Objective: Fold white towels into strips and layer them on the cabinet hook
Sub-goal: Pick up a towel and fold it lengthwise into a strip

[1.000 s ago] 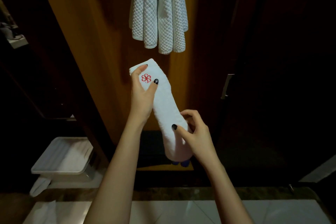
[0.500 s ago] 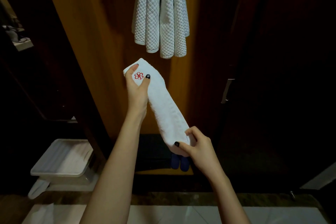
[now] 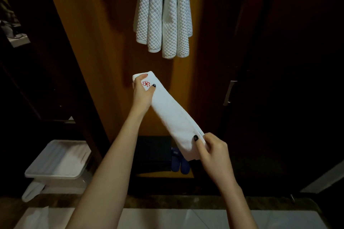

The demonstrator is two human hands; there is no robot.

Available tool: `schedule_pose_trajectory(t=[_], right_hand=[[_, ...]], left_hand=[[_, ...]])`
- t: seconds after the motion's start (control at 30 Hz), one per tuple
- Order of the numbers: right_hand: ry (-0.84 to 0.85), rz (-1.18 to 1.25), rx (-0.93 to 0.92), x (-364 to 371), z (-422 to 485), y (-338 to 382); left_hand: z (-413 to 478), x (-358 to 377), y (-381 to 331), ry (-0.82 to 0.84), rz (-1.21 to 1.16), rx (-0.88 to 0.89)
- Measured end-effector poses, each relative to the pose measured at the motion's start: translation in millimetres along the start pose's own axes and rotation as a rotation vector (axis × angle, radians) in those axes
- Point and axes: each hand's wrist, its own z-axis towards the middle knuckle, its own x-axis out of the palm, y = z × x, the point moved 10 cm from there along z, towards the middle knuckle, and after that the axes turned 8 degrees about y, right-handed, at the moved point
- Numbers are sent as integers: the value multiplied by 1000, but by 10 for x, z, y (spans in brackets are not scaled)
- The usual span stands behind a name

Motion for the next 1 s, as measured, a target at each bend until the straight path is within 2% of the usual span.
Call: schedule_pose_trajectory(t=[0.13, 0.33, 0.43, 0.53, 0.73, 0.87, 1.0], right_hand=[[-64, -34, -75, -95, -40, 29], [-196, -15, -98, -280, -76, 75], [-199, 60, -10, -273, -92, -71], [-196, 162, 79, -243, -118, -226], [46, 388, 240, -58, -71, -482], [362, 584, 365, 286, -168, -517], [480, 608, 315, 450, -261, -383]], left_hand=[[30, 13, 47, 12, 139, -23], [16, 112, 237, 67, -129, -111], [-5, 139, 344, 72, -303, -160], [-33, 152, 378, 69, -375, -193], [-56, 134, 221, 135, -390, -124], [-112, 142, 20, 212, -478, -60], [-152, 99, -152, 252, -566, -49]])
